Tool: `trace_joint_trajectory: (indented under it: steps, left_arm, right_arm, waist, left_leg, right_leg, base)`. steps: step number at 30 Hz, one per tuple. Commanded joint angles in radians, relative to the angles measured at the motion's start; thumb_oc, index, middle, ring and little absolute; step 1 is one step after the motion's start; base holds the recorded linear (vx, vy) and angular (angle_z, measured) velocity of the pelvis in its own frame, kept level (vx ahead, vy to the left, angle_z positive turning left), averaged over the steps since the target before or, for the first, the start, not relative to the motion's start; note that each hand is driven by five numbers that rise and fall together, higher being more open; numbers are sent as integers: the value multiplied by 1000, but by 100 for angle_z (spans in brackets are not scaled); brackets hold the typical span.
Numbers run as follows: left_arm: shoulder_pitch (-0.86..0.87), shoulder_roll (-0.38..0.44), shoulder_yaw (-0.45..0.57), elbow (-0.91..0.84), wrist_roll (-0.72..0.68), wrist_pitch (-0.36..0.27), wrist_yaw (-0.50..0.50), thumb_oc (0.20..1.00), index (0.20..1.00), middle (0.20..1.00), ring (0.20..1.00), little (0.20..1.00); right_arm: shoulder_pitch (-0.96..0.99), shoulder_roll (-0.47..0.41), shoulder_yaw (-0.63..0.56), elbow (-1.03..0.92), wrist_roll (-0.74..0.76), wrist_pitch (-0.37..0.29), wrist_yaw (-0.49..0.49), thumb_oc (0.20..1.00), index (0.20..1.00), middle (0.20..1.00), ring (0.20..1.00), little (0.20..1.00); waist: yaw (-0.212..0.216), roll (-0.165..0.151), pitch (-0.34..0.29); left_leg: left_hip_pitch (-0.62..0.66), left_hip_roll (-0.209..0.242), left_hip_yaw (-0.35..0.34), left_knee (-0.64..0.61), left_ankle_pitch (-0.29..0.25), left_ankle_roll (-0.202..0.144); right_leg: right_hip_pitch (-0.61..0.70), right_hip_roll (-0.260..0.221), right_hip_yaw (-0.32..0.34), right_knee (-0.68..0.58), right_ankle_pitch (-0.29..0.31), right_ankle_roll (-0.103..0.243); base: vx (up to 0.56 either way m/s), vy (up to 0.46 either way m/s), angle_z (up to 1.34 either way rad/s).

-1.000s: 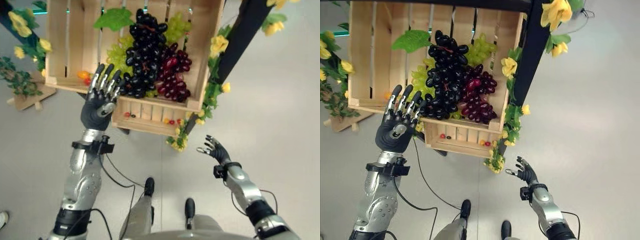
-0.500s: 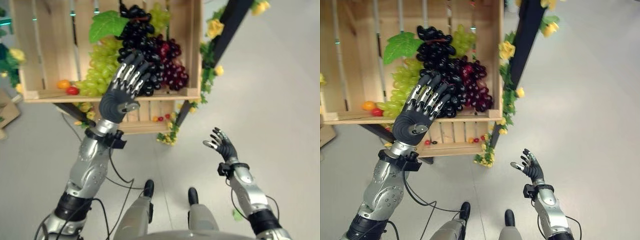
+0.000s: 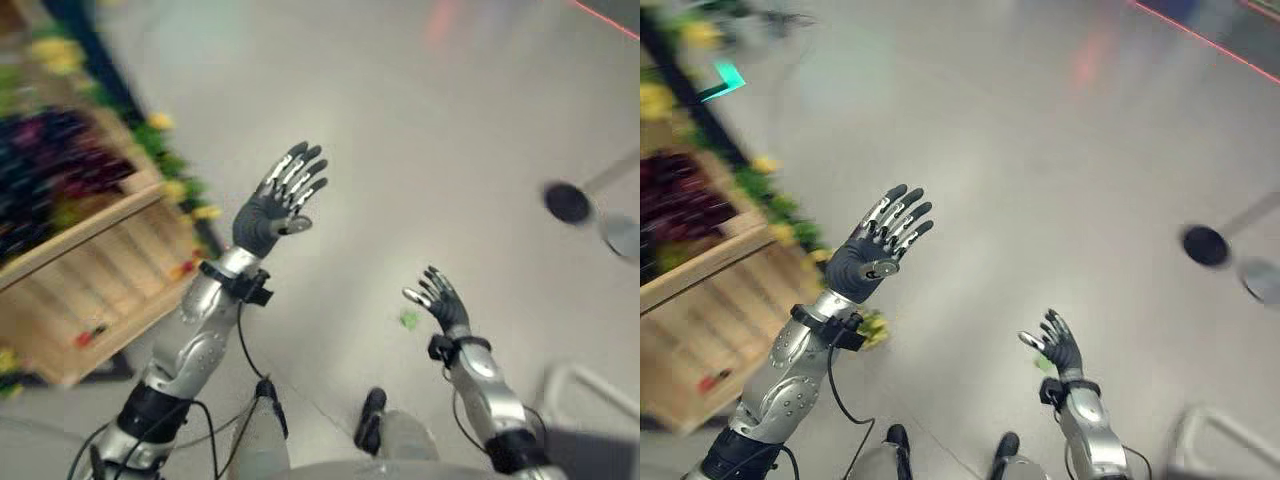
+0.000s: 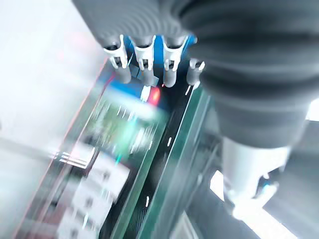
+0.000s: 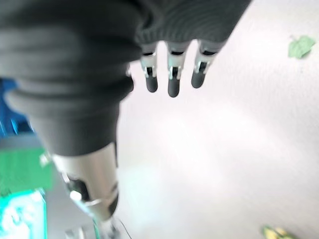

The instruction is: Pick up the fruits from the basket on one side to the basket on the other side

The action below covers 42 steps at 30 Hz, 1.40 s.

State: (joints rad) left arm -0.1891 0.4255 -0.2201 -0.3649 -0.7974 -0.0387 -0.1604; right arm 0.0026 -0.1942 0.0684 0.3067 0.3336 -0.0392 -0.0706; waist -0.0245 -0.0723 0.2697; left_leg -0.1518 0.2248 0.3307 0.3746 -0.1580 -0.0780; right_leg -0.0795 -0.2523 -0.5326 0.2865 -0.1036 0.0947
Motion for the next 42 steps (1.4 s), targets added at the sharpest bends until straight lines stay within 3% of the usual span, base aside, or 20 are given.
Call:
trace_joint_trajectory:
  steps: [1,8,12,13,14,15,16,17,18,19,23,27,30,31,33,35,38,40,41,42]
  left_arm:
    - [1,-3,33,-125,0,-33,-16,1000,1000,1000,1000,1000]
    - [17,-23,26,-85,38,-40,16,1000,1000,1000,1000,1000]
    - [68,-30,56,-47,76,-37,23,1000,1000,1000,1000,1000]
    - [100,-40,74,-9,99,-41,35,1000,1000,1000,1000,1000]
    - [116,-51,78,4,101,-40,46,1000,1000,1000,1000,1000]
    - [126,-57,79,19,114,-41,63,1000,1000,1000,1000,1000]
    - [140,-79,79,51,123,-46,88,1000,1000,1000,1000,1000]
    - [139,-80,78,52,124,-47,88,1000,1000,1000,1000,1000]
    - [172,-105,90,80,143,-43,90,1000,1000,1000,1000,1000]
    - [179,-118,93,104,129,-49,95,1000,1000,1000,1000,1000]
    - [182,-147,108,170,159,-66,131,1000,1000,1000,1000,1000]
    - [177,-155,115,220,211,-97,166,1000,1000,1000,1000,1000]
    - [167,-161,121,258,227,-100,176,1000,1000,1000,1000,1000]
    - [155,-158,124,283,222,-103,180,1000,1000,1000,1000,1000]
    - [151,-157,116,294,237,-106,184,1000,1000,1000,1000,1000]
    - [133,-136,115,304,281,-107,196,1000,1000,1000,1000,1000]
    - [126,-124,107,335,305,-107,209,1000,1000,1000,1000,1000]
    - [115,-114,110,369,331,-113,240,1000,1000,1000,1000,1000]
    - [114,-112,114,373,335,-113,245,1000,1000,1000,1000,1000]
    - [119,-117,117,417,332,-105,257,1000,1000,1000,1000,1000]
  right_arm:
    - [-2,-27,-26,-27,-11,-32,8,1000,1000,1000,1000,1000]
    - [9,-78,-28,-67,1,-33,10,1000,1000,1000,1000,1000]
    - [28,-103,-33,-98,-5,-34,6,1000,1000,1000,1000,1000]
    - [32,-117,-31,-105,2,-40,2,1000,1000,1000,1000,1000]
    - [39,-121,-25,-109,5,-41,1,1000,1000,1000,1000,1000]
    - [42,-129,-20,-110,-2,-42,-4,1000,1000,1000,1000,1000]
    - [46,-133,-17,-121,-1,-45,-10,1000,1000,1000,1000,1000]
    - [46,-133,-17,-122,-1,-44,-10,1000,1000,1000,1000,1000]
    - [54,-138,-19,-135,-13,-35,-4,1000,1000,1000,1000,1000]
    - [57,-134,-15,-132,-13,-34,1,1000,1000,1000,1000,1000]
    - [81,-148,-58,-121,-15,-45,-16,1000,1000,1000,1000,1000]
    - [55,-167,-62,-126,-16,-65,-44,1000,1000,1000,1000,1000]
    - [62,-174,-82,-134,-11,-67,-48,1000,1000,1000,1000,1000]
    - [73,-164,-97,-141,-1,-62,-41,1000,1000,1000,1000,1000]
    - [97,-151,-110,-152,-1,-64,-43,1000,1000,1000,1000,1000]
    - [113,-127,-124,-154,-6,-57,-44,1000,1000,1000,1000,1000]
    - [105,-107,-116,-146,-5,-57,-44,1000,1000,1000,1000,1000]
    - [80,-95,-104,-119,3,-62,-54,1000,1000,1000,1000,1000]
    - [61,-95,-98,-103,-4,-61,-62,1000,1000,1000,1000,1000]
    - [36,-87,-80,-69,-13,-63,-74,1000,1000,1000,1000,1000]
  waist:
    - [-4,-5,-47]
    - [-60,30,-50]
    - [-78,49,-23]
    - [-76,44,0]
    - [-77,41,11]
    - [-69,46,27]
    - [-54,39,42]
    - [-55,37,39]
    - [-32,49,40]
    - [-33,57,37]
    - [-39,97,31]
    - [-28,130,28]
    - [-32,126,20]
    - [-49,115,17]
    - [-51,112,9]
    - [-72,82,-6]
    - [-91,59,-11]
    - [-82,55,-5]
    - [-65,61,-3]
    - [-44,75,-11]
  left_leg:
    - [7,-18,31,13,-77,36]
    - [34,70,88,77,-23,-17]
    - [47,119,50,210,30,-67]
    - [33,104,-50,412,94,-91]
    - [16,86,-110,489,119,-86]
    - [2,50,-197,501,158,-85]
    - [-29,-50,-299,534,136,-77]
    - [-32,-54,-298,532,141,-75]
    - [-65,-219,-386,499,50,-54]
    - [-45,-251,-424,450,49,-36]
    - [-70,-261,-606,167,34,-37]
    - [-55,-255,-849,-147,134,-79]
    - [-72,-234,-834,-184,163,-91]
    - [-60,-218,-777,-194,137,-78]
    - [-44,-198,-744,-235,157,-69]
    - [-17,-206,-638,-259,129,-30]
    - [9,-196,-541,-274,102,-1]
    - [31,-168,-471,-283,85,1]
    - [36,-158,-441,-284,78,1]
    - [37,-134,-379,-285,73,-5]
  right_leg:
    - [133,-44,59,-111,-15,85]
    - [166,35,136,-197,-85,19]
    - [194,100,204,-215,-119,-29]
    - [219,144,259,-230,-134,-73]
    - [226,157,286,-236,-133,-90]
    - [229,168,322,-232,-131,-94]
    - [220,158,368,-214,-127,-95]
    - [216,154,367,-214,-126,-94]
    - [230,171,457,-205,-133,-88]
    - [226,185,500,-205,-123,-86]
    - [228,218,624,-209,-152,-60]
    - [216,267,823,-199,-174,-34]
    - [220,257,869,-217,-174,-17]
    - [224,240,898,-205,-187,-14]
    - [215,221,894,-205,-175,0]
    - [160,169,876,-121,-177,45]
    - [79,164,847,-36,-143,90]
    - [14,138,693,-22,-95,90]
    - [2,111,559,-27,-86,77]
    - [9,26,352,-51,-64,63]
  base:
    - [31,-137,-80]
    - [12,-146,-47]
    - [78,-174,-55]
    - [101,-226,-102]
    - [125,-205,-121]
    - [66,-39,-131]
    - [33,16,-109]
    - [130,12,-136]
    - [160,-29,-153]
    - [207,-6,-171]
    - [176,125,-123]
    - [170,177,-139]
    - [173,179,-141]
    - [211,256,-82]
    - [220,261,-71]
    - [259,276,-101]
    - [173,219,-78]
    - [92,200,-143]
    - [42,196,-174]
    - [21,125,-151]
